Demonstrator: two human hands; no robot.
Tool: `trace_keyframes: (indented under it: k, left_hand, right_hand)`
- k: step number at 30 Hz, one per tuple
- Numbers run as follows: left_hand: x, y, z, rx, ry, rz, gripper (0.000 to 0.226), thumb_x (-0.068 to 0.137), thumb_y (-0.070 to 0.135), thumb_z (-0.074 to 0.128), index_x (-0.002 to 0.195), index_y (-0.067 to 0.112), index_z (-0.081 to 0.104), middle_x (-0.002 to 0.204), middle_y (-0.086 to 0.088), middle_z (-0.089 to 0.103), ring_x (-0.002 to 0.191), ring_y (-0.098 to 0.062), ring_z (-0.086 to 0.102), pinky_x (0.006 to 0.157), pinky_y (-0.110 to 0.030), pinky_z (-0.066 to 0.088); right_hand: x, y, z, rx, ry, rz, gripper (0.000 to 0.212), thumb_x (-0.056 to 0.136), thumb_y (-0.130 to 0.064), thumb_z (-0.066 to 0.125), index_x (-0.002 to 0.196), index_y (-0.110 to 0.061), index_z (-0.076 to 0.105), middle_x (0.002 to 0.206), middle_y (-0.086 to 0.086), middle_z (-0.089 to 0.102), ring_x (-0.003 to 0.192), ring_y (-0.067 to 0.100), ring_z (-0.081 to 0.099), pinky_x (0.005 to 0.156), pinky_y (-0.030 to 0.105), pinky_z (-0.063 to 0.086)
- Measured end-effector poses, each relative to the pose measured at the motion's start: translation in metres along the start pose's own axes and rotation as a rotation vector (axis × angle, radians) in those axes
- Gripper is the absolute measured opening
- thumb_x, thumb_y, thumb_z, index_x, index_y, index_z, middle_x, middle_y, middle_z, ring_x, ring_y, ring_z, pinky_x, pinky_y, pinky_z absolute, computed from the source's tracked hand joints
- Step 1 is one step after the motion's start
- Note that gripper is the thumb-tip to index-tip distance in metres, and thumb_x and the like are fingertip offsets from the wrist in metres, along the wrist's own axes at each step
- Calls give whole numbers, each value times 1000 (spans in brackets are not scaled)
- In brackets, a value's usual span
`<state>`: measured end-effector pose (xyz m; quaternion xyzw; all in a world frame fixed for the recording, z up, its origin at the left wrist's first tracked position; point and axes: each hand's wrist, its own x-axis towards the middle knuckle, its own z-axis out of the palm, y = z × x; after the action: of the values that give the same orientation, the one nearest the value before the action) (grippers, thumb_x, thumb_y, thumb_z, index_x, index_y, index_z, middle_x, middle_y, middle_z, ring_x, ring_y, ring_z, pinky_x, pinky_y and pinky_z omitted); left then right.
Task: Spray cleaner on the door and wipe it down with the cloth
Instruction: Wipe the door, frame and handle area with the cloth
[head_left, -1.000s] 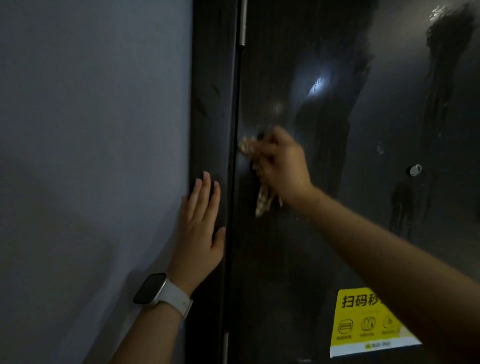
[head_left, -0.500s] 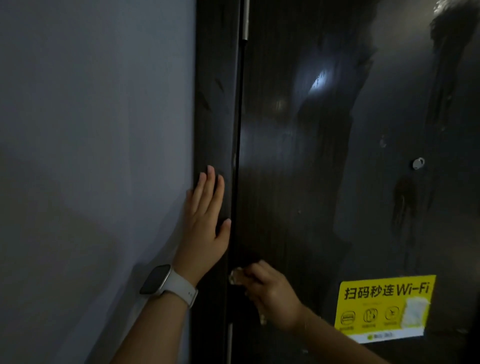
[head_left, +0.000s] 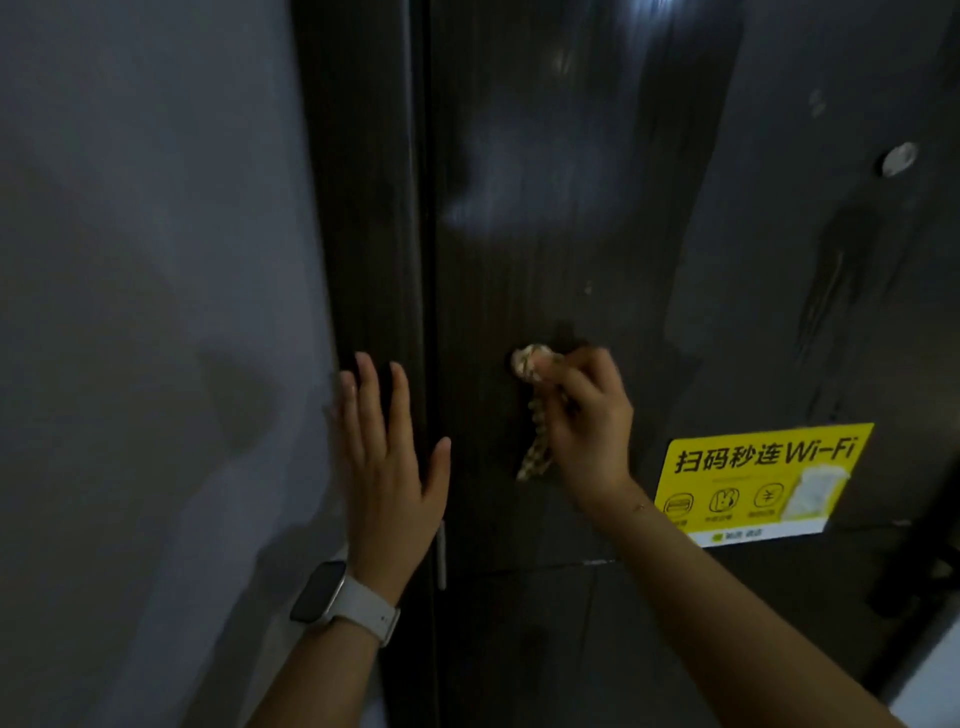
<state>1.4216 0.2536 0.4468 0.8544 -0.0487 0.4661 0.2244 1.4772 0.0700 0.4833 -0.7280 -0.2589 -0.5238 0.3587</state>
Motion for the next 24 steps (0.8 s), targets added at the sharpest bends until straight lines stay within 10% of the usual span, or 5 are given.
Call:
trace_keyframes:
  k: [8, 18, 24]
  left_hand:
    - [-52, -11, 23, -32, -8, -134, 79, 95, 31, 53, 154, 13, 5, 160, 0, -19, 149, -26, -11, 122, -41, -1]
    - [-55, -25, 25, -68, -7, -84, 84, 95, 21, 58, 154, 23, -2, 159, 8, -22, 149, -25, -10, 122, -39, 1]
    - [-53, -21, 26, -46, -13, -82, 81, 94, 23, 58, 153, 9, 5, 159, -2, -17, 149, -27, -12, 122, -44, 1]
  right_hand:
    - [-155, 30, 21, -45, -512, -262, 33, 82, -3, 69, 114, -10, 66, 106, 1, 49, 82, 16, 50, 61, 29, 50]
    - [-98, -7, 49, 7, -41, -85, 26, 97, -9, 54, 117, 0, 66, 101, 9, 55, 84, 17, 55, 75, 18, 44]
    - [-184, 0, 60, 51, -218, 61, 29, 93, -11, 58, 120, -6, 65, 101, 2, 52, 82, 15, 55, 66, 26, 50]
